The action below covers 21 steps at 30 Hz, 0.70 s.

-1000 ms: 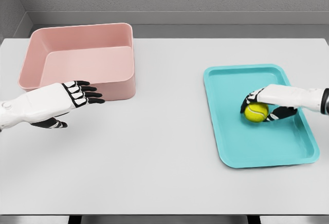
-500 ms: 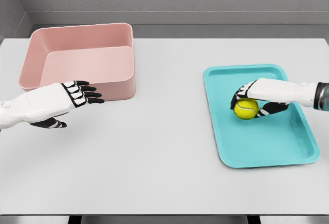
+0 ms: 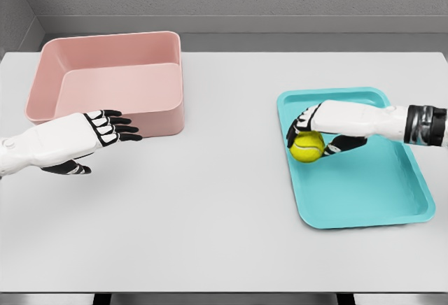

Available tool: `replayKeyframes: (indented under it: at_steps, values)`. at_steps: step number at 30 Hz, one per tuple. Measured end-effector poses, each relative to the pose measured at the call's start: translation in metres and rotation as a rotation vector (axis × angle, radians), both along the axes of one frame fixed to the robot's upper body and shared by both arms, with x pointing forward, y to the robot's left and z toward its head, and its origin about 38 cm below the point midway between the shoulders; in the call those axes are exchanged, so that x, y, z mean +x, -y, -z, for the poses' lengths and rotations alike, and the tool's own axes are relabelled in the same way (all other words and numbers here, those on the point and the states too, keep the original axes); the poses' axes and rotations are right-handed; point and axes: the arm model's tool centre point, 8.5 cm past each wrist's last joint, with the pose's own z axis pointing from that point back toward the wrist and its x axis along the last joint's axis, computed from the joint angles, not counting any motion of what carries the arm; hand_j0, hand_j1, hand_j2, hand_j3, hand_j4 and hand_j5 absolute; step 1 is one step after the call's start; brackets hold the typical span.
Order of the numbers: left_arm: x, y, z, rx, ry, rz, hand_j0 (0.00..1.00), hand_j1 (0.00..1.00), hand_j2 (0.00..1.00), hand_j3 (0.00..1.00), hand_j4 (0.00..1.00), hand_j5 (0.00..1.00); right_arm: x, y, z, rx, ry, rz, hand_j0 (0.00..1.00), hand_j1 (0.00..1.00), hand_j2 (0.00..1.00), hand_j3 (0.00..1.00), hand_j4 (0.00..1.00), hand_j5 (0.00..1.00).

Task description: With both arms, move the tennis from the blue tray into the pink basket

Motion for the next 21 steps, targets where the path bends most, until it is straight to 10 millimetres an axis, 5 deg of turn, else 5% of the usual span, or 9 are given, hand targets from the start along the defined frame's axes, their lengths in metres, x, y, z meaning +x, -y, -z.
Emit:
replayKeyframes:
  at_steps: [21]
  values:
    - [0.000, 0.000, 0.000, 0.000, 0.000, 0.000, 1.00, 1.00, 1.00, 1.00, 1.00, 1.00, 0.001, -0.086, 0.013, 0.115, -0.028, -0.155, 0.59, 0.59, 0.59, 0.59, 0.59, 0.59]
